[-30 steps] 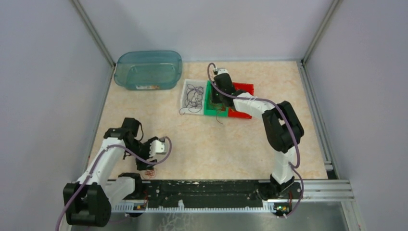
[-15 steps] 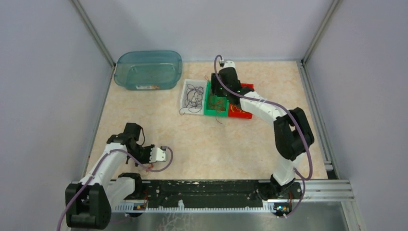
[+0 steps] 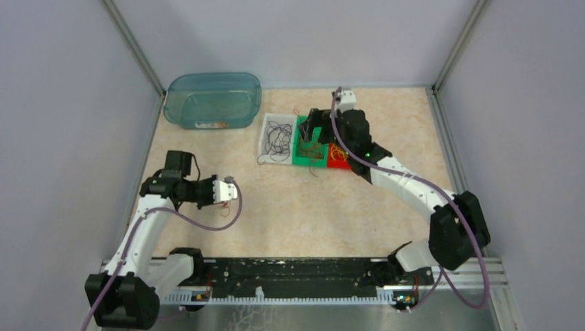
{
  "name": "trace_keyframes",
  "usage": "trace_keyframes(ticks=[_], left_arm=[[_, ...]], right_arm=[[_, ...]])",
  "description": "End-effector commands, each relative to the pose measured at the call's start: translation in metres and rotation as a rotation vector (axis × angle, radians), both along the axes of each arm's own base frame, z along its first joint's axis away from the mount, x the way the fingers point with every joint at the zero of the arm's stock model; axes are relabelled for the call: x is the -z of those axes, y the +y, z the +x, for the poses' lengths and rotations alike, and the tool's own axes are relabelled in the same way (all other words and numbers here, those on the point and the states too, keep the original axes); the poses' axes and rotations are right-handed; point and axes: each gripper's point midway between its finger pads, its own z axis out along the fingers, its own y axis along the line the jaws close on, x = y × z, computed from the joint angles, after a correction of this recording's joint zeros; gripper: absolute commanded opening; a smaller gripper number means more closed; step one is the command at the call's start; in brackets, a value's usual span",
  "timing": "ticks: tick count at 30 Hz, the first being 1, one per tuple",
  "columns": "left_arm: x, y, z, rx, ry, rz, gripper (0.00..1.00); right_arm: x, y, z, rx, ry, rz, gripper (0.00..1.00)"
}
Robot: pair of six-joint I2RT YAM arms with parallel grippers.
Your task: Untangle the cables
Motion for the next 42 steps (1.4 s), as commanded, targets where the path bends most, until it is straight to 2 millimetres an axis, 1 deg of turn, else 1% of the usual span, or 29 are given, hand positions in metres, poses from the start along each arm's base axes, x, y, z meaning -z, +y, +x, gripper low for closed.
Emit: trace_keyframes(ticks=[1,3,5,7,10,11,13,15,18,19,23,25,28,31,33,34,37,39,41,42], left_arm=[[-0.057,-0.041,0.001,0.017,0.015,-0.259,0.00],[-0.077,-0.050,0.001,0.025,0.000,-0.324,0.00],[-0.094,-0.057,0.000,0.034,-0.012,-0.378,0.00],[-0.111,-0.064,-0.001,0.048,-0.021,-0.435,0.00],[-0.139,-0.076,-0.004,0.065,-0.022,-0.532,0.00],[-0.147,-0.079,-0.005,0.066,-0.012,-0.560,0.00],[-0.160,-0.084,-0.009,0.065,0.016,-0.608,0.00],[-0.173,-0.087,-0.013,0.067,0.029,-0.647,0.00],[-0.189,-0.091,-0.016,0.074,0.018,-0.693,0.00],[-0.194,-0.092,-0.017,0.078,0.012,-0.708,0.00],[-0.204,-0.095,-0.024,0.099,0.009,-0.742,0.00],[-0.206,-0.096,-0.026,0.102,0.014,-0.748,0.00],[-0.204,-0.095,-0.026,0.096,0.012,-0.744,0.00],[-0.203,-0.095,-0.028,0.094,0.023,-0.749,0.00],[-0.204,-0.096,-0.031,0.087,0.048,-0.762,0.00],[-0.206,-0.097,-0.033,0.082,0.068,-0.772,0.00],[-0.215,-0.099,-0.036,0.080,0.086,-0.803,0.00],[-0.221,-0.100,-0.039,0.074,0.097,-0.827,0.00],[-0.229,-0.101,-0.041,0.074,0.090,-0.846,0.00],[-0.232,-0.101,-0.042,0.074,0.080,-0.853,0.00]], right_arm=[[-0.076,0.011,-0.039,-0.176,-0.285,0.246,0.99],[-0.094,0.020,-0.066,-0.314,-0.383,0.299,0.99],[-0.099,0.036,-0.090,-0.455,-0.399,0.336,0.99],[-0.096,0.056,-0.112,-0.578,-0.408,0.323,0.99],[-0.080,0.094,-0.151,-0.738,-0.467,0.219,0.99],[-0.072,0.107,-0.165,-0.796,-0.469,0.187,0.97],[-0.064,0.126,-0.187,-0.899,-0.464,0.176,0.94],[-0.063,0.139,-0.206,-0.993,-0.434,0.218,0.89],[-0.065,0.150,-0.228,-1.075,-0.406,0.298,0.85],[-0.064,0.155,-0.232,-1.079,-0.394,0.308,0.83],[-0.061,0.168,-0.234,-1.061,-0.348,0.350,0.80],[-0.063,0.172,-0.234,-1.049,-0.334,0.394,0.80],[-0.073,0.177,-0.238,-1.048,-0.347,0.468,0.79],[-0.075,0.184,-0.239,-1.036,-0.347,0.493,0.73],[-0.072,0.186,-0.238,-1.026,-0.351,0.482,0.63],[-0.071,0.186,-0.239,-1.025,-0.351,0.480,0.57],[-0.071,0.180,-0.241,-1.022,-0.361,0.473,0.34],[-0.066,0.175,-0.243,-1.016,-0.358,0.451,0.17],[-0.059,0.169,-0.244,-1.002,-0.355,0.417,0.06],[-0.056,0.164,-0.245,-0.995,-0.356,0.401,0.03]])
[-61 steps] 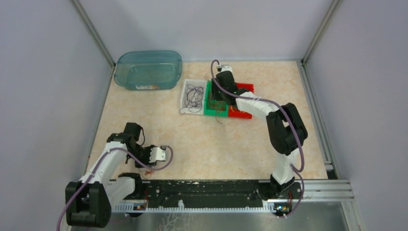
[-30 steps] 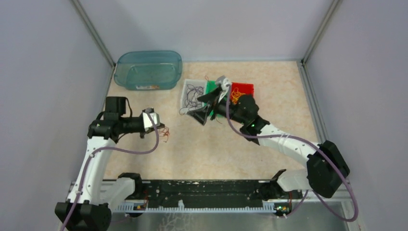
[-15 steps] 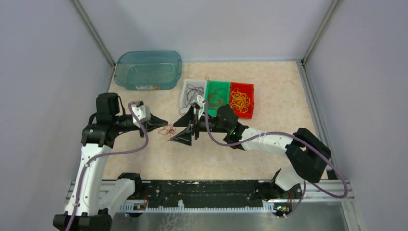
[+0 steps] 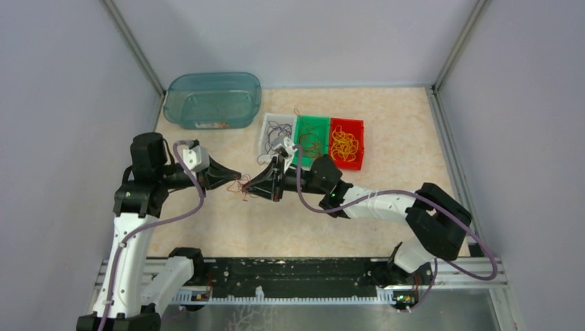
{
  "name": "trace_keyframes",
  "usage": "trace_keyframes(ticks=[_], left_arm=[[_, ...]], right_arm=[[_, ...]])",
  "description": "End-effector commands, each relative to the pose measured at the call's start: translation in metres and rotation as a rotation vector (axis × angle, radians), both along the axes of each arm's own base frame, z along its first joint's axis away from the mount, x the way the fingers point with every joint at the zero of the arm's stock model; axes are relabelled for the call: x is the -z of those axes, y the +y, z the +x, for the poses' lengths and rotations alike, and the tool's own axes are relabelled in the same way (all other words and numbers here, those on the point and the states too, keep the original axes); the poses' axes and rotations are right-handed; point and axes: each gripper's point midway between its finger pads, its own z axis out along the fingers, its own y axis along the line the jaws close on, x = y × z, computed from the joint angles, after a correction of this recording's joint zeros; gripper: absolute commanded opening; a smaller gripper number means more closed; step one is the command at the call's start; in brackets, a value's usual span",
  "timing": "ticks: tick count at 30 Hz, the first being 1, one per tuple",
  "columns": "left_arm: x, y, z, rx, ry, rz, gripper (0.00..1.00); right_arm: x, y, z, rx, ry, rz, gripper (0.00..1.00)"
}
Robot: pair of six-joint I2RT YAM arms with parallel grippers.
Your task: Untangle the cables
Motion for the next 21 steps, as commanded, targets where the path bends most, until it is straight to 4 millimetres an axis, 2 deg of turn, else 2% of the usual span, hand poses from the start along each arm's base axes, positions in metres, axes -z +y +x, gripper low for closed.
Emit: trace_keyframes(ticks=[1,7,12,15,16,17,18,20,21], left_arm=[[-0.028,-0.006,-0.013,0.033,-0.031,-0.075,0.00],[-0.038,-0.004,-0.010,0.004,-0.103,-0.074,0.00],[-0.048,-0.004,-0.009,-0.006,-0.114,-0.091,0.00],[-0.050,-0.004,-0.007,-0.018,-0.126,-0.090,0.05],[-0.050,-0.003,-0.006,-0.024,-0.127,-0.089,0.12],[-0.048,-0.003,-0.004,-0.031,-0.124,-0.087,0.25],[-0.046,-0.003,-0.003,-0.035,-0.119,-0.085,0.41],[-0.041,-0.002,-0.003,-0.042,-0.100,-0.083,0.84],[-0.039,-0.002,-0.002,-0.045,-0.091,-0.078,0.94]], right_arm=[[-0.021,-0.019,-0.008,0.045,-0.084,0.040,0.02],[-0.011,-0.047,-0.011,0.126,-0.081,0.014,0.02],[-0.009,-0.058,-0.014,0.145,-0.079,-0.008,0.01],[-0.013,-0.067,-0.010,0.194,-0.087,-0.005,0.01],[-0.017,-0.070,-0.007,0.213,-0.089,0.000,0.01],[-0.020,-0.072,-0.005,0.228,-0.090,0.004,0.01],[-0.024,-0.074,-0.002,0.241,-0.090,0.010,0.01],[-0.033,-0.077,0.010,0.289,-0.084,0.010,0.01],[-0.036,-0.078,0.019,0.324,-0.074,-0.001,0.01]])
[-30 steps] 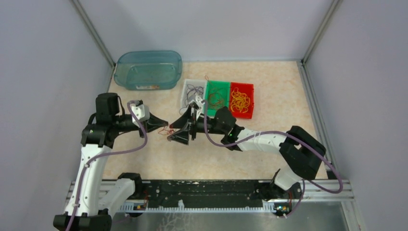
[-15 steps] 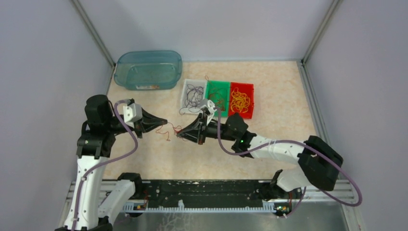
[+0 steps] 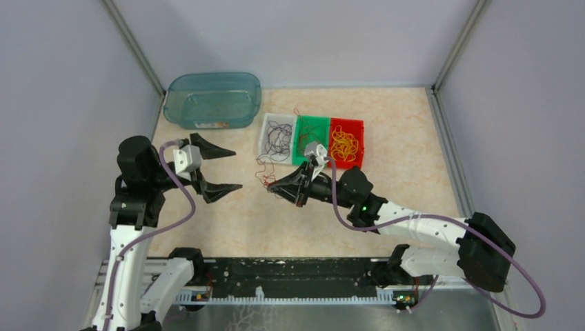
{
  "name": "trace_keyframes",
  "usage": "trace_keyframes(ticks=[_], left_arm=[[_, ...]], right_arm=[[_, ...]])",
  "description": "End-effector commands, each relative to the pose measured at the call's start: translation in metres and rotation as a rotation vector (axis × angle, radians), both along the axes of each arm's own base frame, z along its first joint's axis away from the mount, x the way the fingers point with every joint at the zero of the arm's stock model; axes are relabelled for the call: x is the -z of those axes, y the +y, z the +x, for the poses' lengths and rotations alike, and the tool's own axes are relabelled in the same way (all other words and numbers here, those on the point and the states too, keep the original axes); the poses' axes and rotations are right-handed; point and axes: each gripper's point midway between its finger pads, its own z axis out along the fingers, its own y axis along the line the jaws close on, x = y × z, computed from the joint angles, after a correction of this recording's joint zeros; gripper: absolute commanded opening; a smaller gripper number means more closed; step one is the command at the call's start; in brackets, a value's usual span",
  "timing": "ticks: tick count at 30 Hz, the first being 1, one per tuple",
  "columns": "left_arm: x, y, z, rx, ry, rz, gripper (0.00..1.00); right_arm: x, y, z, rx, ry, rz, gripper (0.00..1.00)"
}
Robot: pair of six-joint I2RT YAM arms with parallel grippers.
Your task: Untangle the cables
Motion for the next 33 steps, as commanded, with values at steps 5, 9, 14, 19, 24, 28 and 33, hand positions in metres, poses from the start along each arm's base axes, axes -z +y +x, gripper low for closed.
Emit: trace_keyframes(ticks=[5,9,14,19,24,28,33], left_arm=[[0.010,0.005,0.015,-0.076,0.062,0.028,1.00],[0.020,0.017,0.045,-0.225,0.139,0.061,1.00],[0.043,0.035,0.083,-0.405,0.297,0.128,1.00],[0.064,0.052,0.114,-0.559,0.375,0.162,1.00],[0.075,0.059,0.128,-0.613,0.359,0.169,1.00],[0.085,0.063,0.138,-0.650,0.385,0.182,1.00],[0.098,0.074,0.157,-0.724,0.386,0.203,1.00]], right_arm=[[-0.024,-0.026,0.078,0.302,0.016,-0.111,0.07],[0.004,-0.062,0.139,0.606,0.039,-0.313,0.08],[0.050,-0.099,0.201,0.829,0.159,-0.506,0.08],[0.083,-0.107,0.244,0.909,0.212,-0.581,0.08],[0.125,-0.106,0.281,0.938,0.261,-0.675,0.11],[0.141,-0.106,0.301,0.968,0.271,-0.718,0.25],[0.109,-0.105,0.304,0.980,0.224,-0.662,0.66]])
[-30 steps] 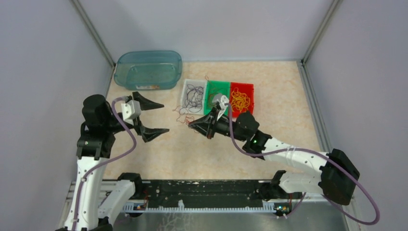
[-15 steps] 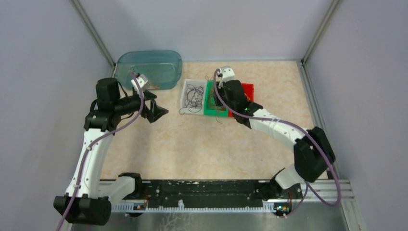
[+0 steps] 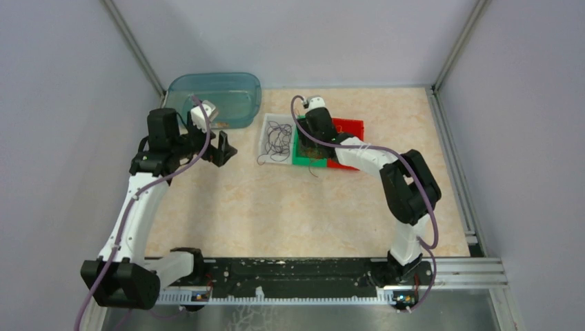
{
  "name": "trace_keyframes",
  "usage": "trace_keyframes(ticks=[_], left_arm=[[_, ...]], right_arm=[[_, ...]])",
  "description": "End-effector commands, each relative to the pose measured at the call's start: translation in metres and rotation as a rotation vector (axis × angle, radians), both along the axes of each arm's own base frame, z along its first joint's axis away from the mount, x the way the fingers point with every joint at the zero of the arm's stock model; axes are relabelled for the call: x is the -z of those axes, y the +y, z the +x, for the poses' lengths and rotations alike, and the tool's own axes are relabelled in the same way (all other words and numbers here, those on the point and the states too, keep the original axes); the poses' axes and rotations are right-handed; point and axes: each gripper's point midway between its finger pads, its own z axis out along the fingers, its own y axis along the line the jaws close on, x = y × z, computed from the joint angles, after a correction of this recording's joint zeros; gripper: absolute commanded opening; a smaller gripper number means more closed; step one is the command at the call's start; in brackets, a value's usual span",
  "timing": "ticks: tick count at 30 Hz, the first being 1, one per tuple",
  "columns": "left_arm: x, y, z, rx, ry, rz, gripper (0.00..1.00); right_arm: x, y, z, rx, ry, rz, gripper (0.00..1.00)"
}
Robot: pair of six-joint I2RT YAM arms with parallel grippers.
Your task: Untangle the cables
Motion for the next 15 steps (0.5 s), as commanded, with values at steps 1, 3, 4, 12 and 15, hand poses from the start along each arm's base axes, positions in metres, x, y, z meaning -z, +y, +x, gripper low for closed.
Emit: trace_keyframes(ticks=[1,3,4,12,15], left_arm=[[0.012,0.012,0.020,-0.087,-0.006,0.030,1.00],[0.018,0.015,0.026,-0.107,-0.001,0.038,1.00],[0.022,0.016,0.029,-0.117,0.004,0.041,1.00],[0.091,0.021,0.049,-0.192,-0.009,-0.002,1.00],[0.121,0.022,0.054,-0.219,-0.018,-0.022,1.00]], right_arm=[[-0.075,0.001,0.017,0.019,-0.155,0.061,0.70],[-0.097,-0.005,0.013,0.025,-0.183,0.073,0.78],[-0.107,-0.007,0.008,0.024,-0.196,0.082,0.80],[-0.144,-0.111,-0.029,0.262,-0.273,0.250,0.99],[-0.118,-0.193,-0.043,0.501,-0.268,0.284,0.99]])
